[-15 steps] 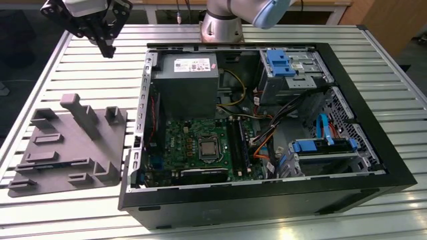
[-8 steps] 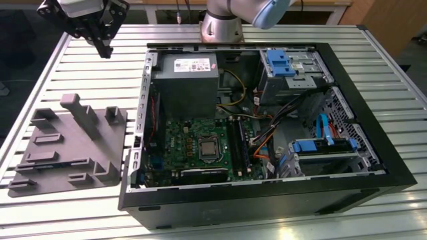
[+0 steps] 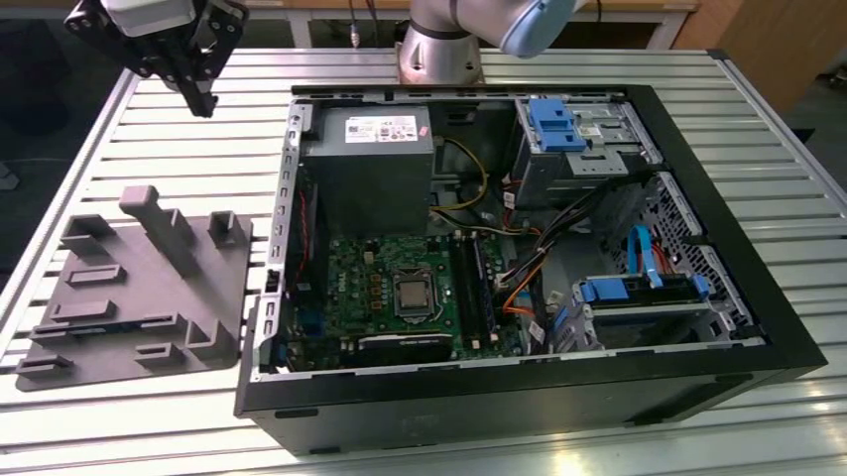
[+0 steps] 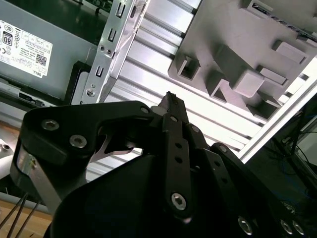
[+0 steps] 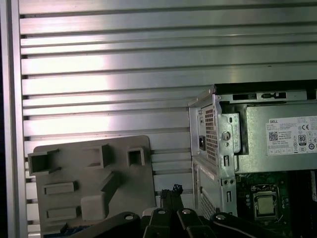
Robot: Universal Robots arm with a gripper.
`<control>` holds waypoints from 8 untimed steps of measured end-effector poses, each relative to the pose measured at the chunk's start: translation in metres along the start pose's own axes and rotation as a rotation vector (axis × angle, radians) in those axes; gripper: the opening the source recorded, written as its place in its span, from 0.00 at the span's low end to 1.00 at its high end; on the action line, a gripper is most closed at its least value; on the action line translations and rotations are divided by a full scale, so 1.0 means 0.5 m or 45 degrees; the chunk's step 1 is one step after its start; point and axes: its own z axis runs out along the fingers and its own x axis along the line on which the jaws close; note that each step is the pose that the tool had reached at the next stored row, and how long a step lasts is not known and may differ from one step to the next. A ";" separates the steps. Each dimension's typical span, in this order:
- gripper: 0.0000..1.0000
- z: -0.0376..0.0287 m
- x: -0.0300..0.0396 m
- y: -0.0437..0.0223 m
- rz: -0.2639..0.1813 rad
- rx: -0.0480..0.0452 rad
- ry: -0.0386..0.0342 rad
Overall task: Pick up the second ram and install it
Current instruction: 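Reach for the second ram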
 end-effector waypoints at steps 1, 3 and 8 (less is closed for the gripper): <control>0.11 0.000 0.001 0.000 0.000 0.000 0.0000; 0.11 0.000 0.004 -0.001 0.000 0.000 0.0000; 0.11 0.000 0.010 -0.002 0.000 0.000 0.0001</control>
